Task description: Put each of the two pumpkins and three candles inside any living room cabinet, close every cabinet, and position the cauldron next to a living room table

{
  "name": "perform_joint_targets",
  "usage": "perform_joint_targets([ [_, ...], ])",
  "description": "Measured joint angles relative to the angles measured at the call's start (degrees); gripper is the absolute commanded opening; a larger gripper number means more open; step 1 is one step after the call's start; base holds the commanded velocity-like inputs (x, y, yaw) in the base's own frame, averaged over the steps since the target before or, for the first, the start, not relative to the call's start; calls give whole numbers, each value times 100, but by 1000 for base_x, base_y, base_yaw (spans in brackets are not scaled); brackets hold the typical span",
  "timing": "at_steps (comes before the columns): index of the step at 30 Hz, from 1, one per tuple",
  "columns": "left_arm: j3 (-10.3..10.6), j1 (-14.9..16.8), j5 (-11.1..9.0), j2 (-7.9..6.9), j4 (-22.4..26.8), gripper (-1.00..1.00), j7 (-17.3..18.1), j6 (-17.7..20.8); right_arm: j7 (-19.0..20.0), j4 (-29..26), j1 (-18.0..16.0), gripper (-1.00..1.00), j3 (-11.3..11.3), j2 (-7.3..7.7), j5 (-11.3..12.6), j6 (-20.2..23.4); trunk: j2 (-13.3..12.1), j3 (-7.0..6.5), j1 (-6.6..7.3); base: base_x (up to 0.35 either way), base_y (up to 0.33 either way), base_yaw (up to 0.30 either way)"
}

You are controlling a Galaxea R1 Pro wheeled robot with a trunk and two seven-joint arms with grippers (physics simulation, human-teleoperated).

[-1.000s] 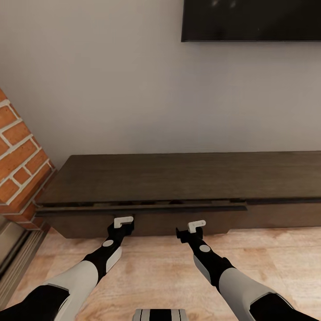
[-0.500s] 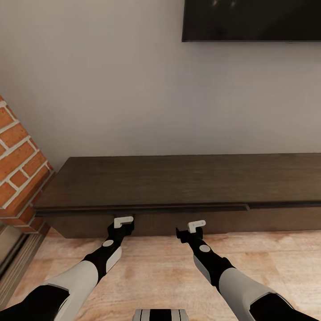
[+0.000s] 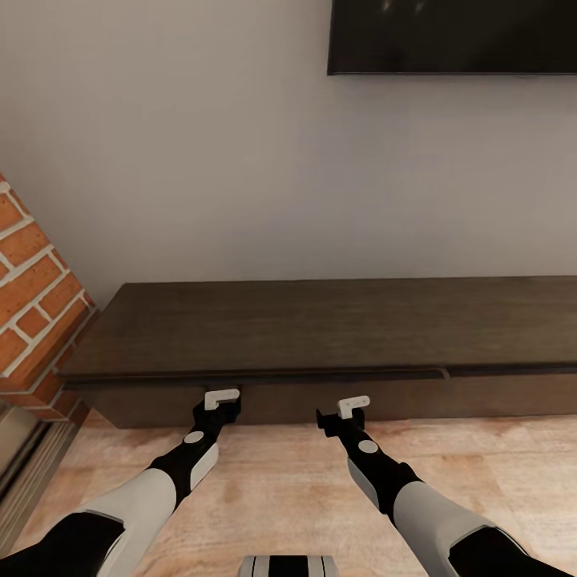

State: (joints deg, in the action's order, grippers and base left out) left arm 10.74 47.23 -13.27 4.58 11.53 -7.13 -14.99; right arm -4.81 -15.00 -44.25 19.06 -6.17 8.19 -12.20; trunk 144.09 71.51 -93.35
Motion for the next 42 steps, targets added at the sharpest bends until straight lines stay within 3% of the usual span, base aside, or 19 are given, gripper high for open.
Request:
perform_joint_targets([
  [13, -16, 2, 6, 0, 3, 100, -1, 0, 0, 0, 0, 100, 4, 0, 0, 3, 0, 0, -2, -7, 0, 0],
  [32, -17, 2, 6, 0, -52, 100, -2, 15, -28, 0, 0, 100, 10, -6, -7, 19, 0, 0, -3, -250, 0, 0],
  [42, -24, 2, -23, 69, -36, 100, 14, 18, -31, 0, 0, 100, 6, -2, -7, 35, 0, 0, -1, -41, 0, 0],
])
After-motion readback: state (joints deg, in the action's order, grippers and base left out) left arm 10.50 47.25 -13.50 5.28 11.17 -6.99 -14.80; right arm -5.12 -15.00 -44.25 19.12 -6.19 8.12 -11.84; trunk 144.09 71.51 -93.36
